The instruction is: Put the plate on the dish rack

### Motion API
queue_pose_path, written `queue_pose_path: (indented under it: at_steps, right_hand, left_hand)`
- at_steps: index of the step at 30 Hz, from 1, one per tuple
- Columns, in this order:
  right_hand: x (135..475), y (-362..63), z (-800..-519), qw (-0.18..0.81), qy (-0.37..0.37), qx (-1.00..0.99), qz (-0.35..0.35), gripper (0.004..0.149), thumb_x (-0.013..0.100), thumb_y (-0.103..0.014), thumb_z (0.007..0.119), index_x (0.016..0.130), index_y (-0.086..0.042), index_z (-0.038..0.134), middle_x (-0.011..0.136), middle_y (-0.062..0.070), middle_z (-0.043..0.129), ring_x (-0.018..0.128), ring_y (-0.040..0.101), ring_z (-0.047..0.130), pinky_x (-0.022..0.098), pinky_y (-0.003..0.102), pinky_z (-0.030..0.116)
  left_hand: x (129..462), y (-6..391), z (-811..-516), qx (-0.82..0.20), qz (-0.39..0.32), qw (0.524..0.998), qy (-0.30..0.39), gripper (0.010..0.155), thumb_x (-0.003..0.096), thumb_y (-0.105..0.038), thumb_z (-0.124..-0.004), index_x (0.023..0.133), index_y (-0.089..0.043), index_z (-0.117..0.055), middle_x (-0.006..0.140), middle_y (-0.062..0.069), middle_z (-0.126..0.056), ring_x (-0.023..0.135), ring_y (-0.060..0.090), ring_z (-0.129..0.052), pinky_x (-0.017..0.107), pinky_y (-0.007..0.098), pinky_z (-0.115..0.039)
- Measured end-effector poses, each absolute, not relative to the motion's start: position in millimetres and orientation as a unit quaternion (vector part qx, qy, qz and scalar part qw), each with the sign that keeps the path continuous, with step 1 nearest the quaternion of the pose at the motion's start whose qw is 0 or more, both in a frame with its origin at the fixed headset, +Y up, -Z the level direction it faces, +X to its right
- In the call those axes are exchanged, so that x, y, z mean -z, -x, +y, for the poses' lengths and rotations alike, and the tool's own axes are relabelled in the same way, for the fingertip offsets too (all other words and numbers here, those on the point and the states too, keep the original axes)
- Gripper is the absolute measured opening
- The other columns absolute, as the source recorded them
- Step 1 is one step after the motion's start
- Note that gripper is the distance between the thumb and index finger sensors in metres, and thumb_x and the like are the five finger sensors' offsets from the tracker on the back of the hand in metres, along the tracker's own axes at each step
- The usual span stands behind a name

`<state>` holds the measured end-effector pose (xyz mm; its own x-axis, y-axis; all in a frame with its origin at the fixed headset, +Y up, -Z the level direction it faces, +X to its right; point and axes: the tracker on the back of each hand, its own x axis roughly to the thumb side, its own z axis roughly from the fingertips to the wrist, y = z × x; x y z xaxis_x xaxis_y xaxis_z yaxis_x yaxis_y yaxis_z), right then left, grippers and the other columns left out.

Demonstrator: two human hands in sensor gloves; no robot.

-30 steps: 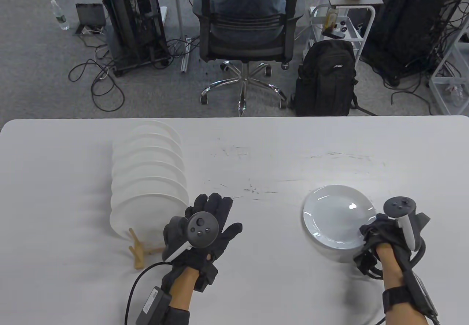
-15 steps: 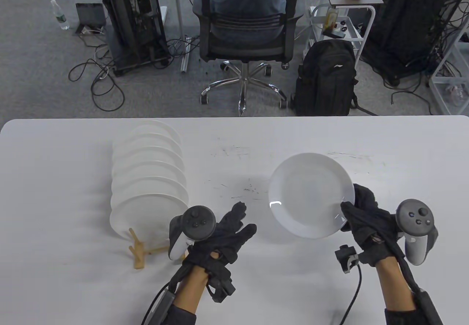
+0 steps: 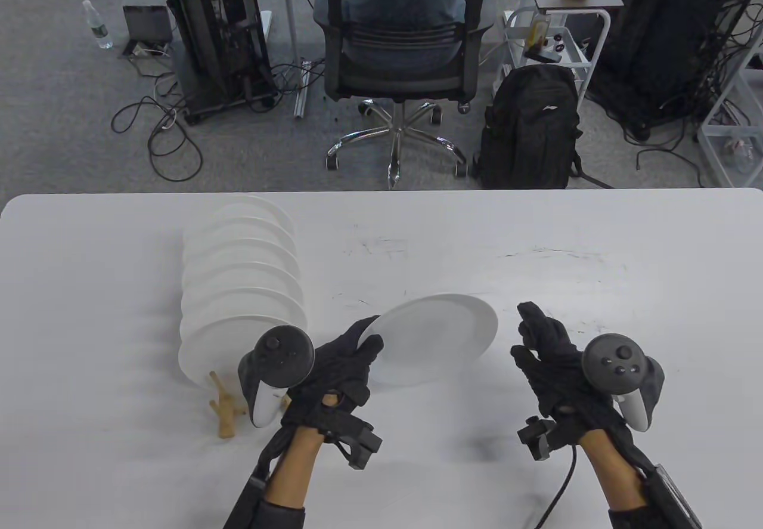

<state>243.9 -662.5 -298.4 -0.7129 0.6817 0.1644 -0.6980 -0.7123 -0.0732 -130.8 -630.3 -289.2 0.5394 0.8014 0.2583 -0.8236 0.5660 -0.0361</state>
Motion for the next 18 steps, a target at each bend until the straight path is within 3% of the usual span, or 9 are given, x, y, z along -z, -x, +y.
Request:
queue_pose_path:
  at_steps: [2,4,7,12,18]
  right_hand:
    - [303.7,-245.7,-668.7,0.314,-0.059,-0.947,-0.035,0.071,0.048,-0.029,0.079,0.109,-0.016,0.044,0.112,0.016,0.048,0.1,0.057,0.05,0.067,0.074,0.048]
    - [308.1,-248.2,-677.7,0.277,-0.041,-0.96,0.021,0.075,0.05,-0.035,0.078,0.11,-0.018,0.038,0.118,0.015,0.03,0.104,0.057,0.018,0.068,0.079,0.024]
    - [312.5,-251.5,-685.8,0.269,-0.028,-0.961,0.054,0.078,0.049,-0.037,0.078,0.111,-0.019,0.033,0.118,0.014,0.021,0.103,0.055,0.006,0.067,0.078,0.012]
    - [316.6,-255.4,-693.4,0.264,-0.014,-0.961,0.086,0.079,0.05,-0.037,0.077,0.111,-0.018,0.031,0.118,0.015,0.018,0.101,0.055,0.003,0.066,0.078,0.01]
    - [320.1,-258.2,-699.0,0.266,-0.006,-0.957,0.116,0.078,0.051,-0.035,0.076,0.11,-0.016,0.03,0.117,0.017,0.015,0.099,0.055,-0.002,0.065,0.077,0.008]
  left_hand:
    - [284.5,140.3,-597.9,-0.365,-0.143,0.915,-0.094,0.046,0.05,-0.032,-0.075,0.095,-0.025,-0.084,0.09,0.012,-0.095,0.073,0.043,-0.102,0.051,0.054,-0.085]
    - [277.5,145.7,-569.1,-0.27,-0.157,0.94,-0.137,0.045,0.0482,-0.031,-0.077,0.092,-0.027,-0.087,0.089,0.008,-0.097,0.074,0.041,-0.101,0.053,0.054,-0.082]
    - [270.8,153.9,-542.2,-0.123,-0.152,0.971,-0.139,0.045,0.0472,-0.031,-0.078,0.091,-0.028,-0.088,0.088,0.006,-0.097,0.075,0.039,-0.101,0.055,0.053,-0.082]
    - [267.4,178.1,-538.6,0.015,-0.094,0.989,-0.117,0.044,0.0463,-0.031,-0.08,0.09,-0.028,-0.089,0.087,0.004,-0.098,0.073,0.037,-0.102,0.054,0.052,-0.083]
    - [263.7,210.1,-563.9,0.034,-0.036,0.995,-0.089,0.044,0.0465,-0.031,-0.081,0.09,-0.026,-0.09,0.087,0.005,-0.098,0.074,0.036,-0.102,0.054,0.051,-0.084]
